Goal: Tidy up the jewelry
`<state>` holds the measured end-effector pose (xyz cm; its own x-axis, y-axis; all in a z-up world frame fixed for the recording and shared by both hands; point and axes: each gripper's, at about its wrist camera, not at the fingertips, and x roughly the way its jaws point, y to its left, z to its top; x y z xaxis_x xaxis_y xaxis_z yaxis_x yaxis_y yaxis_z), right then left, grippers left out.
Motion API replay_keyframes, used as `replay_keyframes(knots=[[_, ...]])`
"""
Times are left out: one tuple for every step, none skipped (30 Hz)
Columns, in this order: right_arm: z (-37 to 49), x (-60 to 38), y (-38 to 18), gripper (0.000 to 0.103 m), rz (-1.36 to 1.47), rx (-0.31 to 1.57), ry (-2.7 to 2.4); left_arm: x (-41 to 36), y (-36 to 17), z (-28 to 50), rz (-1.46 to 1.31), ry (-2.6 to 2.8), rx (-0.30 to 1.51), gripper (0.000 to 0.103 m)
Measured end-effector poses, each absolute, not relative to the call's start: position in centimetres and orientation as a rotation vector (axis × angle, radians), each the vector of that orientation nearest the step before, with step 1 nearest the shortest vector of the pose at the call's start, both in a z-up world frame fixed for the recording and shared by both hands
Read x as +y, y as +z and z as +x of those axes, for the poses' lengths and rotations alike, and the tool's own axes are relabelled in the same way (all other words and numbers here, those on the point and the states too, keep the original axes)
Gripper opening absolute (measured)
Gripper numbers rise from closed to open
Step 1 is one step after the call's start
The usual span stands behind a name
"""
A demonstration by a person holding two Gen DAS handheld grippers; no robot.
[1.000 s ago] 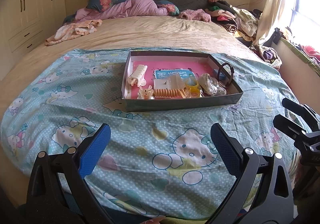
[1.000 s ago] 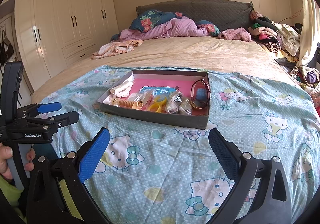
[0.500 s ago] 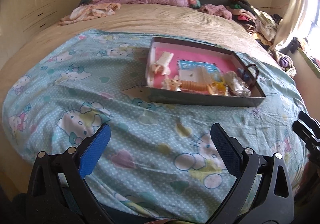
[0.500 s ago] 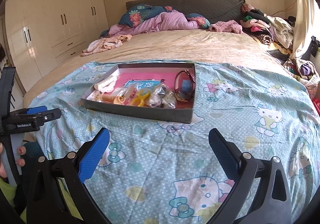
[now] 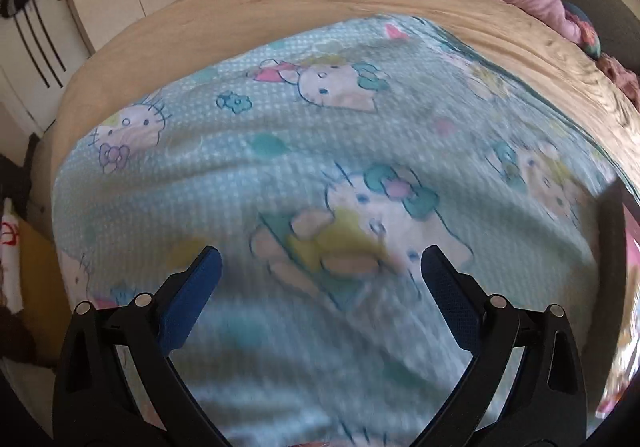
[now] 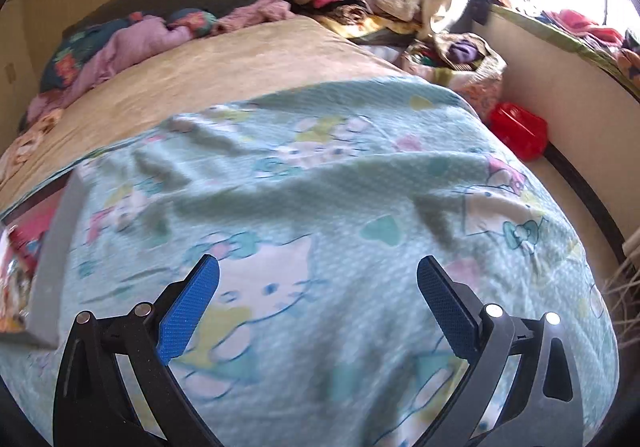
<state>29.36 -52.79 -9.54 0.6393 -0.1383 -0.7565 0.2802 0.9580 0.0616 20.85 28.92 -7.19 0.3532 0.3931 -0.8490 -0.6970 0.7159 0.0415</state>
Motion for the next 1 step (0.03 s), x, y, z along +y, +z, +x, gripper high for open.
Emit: replay_keyframes(knots=[[30.21,-53.71,-10.41,0.099,0.175,0.862,-0.272,30.21,-7.59,21.62,-0.365,0.758,0.971,0.093]])
